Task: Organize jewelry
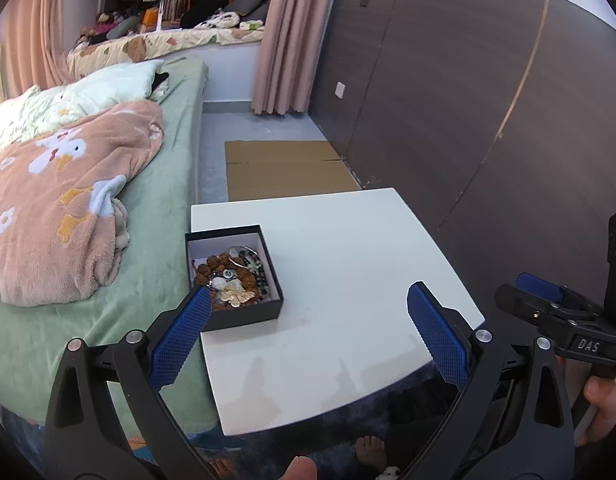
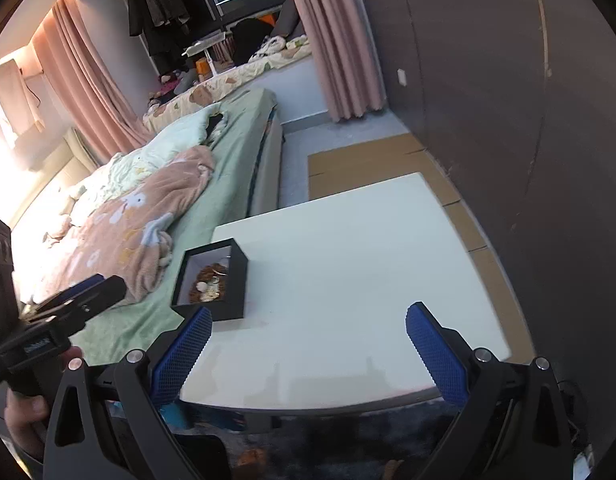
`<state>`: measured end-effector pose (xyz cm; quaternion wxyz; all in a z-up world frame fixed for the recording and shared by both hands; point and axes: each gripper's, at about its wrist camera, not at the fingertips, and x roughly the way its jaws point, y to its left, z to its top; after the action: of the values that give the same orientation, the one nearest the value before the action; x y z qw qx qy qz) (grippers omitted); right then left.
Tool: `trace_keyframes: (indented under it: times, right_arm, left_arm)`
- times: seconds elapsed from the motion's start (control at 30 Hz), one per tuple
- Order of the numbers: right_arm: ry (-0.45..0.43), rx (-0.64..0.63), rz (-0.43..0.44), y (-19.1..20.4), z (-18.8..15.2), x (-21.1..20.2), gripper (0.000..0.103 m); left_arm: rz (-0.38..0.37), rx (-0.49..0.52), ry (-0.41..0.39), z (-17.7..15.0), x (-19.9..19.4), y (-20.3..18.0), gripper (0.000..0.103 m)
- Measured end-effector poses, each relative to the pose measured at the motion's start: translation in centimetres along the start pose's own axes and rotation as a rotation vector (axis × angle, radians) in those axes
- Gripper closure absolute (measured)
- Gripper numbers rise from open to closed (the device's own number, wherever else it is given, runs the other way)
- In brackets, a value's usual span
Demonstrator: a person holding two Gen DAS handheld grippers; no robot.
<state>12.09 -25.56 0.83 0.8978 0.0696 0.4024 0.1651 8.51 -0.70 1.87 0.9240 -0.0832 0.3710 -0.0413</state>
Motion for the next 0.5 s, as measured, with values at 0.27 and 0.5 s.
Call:
trace_keyframes:
  times: [0.27,0.5]
  right_arm:
    - [-0.022,-0.025,0.001,-0.8,-2.4,-2.0,0.008]
    - [-0.095,-0.112,-0.033,0.9,-4.0,-4.2,0.008]
  left_arm:
    - [0.008,0.057,-0.019,-2.9,-1.6,-0.9,0.005]
    - [0.056,0.072,-0.062,-4.7,-2.5,-0.5,0.005]
